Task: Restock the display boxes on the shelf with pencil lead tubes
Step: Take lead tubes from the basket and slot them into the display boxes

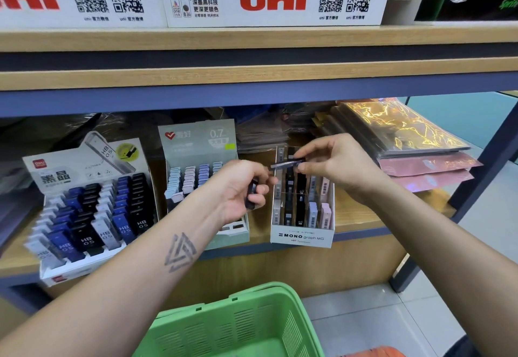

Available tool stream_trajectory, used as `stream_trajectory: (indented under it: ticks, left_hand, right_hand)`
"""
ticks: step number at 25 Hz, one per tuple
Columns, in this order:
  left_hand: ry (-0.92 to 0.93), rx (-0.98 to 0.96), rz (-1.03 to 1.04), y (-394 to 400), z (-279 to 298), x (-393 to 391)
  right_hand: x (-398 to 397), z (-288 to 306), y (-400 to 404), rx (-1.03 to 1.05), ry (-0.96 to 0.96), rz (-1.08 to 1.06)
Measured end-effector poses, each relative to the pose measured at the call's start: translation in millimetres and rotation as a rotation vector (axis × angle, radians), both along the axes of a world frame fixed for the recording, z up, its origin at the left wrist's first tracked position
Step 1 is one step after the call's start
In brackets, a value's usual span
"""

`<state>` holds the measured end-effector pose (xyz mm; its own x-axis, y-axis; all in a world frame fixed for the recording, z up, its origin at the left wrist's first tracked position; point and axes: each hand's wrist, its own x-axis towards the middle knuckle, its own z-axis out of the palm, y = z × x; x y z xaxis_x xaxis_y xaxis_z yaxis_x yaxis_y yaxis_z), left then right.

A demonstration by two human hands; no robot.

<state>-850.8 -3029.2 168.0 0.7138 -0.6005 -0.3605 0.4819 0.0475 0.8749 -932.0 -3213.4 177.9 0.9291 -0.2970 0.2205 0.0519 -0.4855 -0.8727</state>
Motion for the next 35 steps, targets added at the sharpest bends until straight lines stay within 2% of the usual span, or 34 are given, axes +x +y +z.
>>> stream_trajectory:
  ticks: [7, 14, 17, 20, 22, 25, 29, 32, 35]
  left_hand:
    - [-0.157, -0.004, 0.040, -5, -4, -1]
    - [-0.179, -0.013, 0.080, -4, -7, 1]
    - [-0.197, -0.060, 0.115, -6, -8, 2]
    - [-0.233, -0.101, 0.134, -9, -7, 2]
    - [-0.203, -0.101, 0.133, -11, -5, 1]
    - [-0.053, -0.120, 0.092, -10, -1, 3]
    - [0.048, -0.197, 0.085, -8, 1, 6]
    - [0.041, -0.225, 0.062, -8, 1, 4]
    - [-0.017, -0.155, 0.015, -7, 2, 1]
  right_hand:
    - [0, -1, -2, -0.019, -0.038, 0.044]
    - [-3, 3, -9, 0.043, -0.074, 0.100]
    - [0, 5, -10, 0.144, -0.088, 0.119]
    - [6, 7, -8, 0.347, -0.070, 0.085]
    - [10, 9, -8, 0.405, -0.043, 0.066]
    - [12, 13, -17, 0.425, -0.119, -0.011]
    - [14, 15, -39, 0.072, -0.189, -0.265]
    - [20, 9, -42, -0.181, -0.137, -0.300]
    - [29, 0, -35, -0.343, -0.096, -0.297]
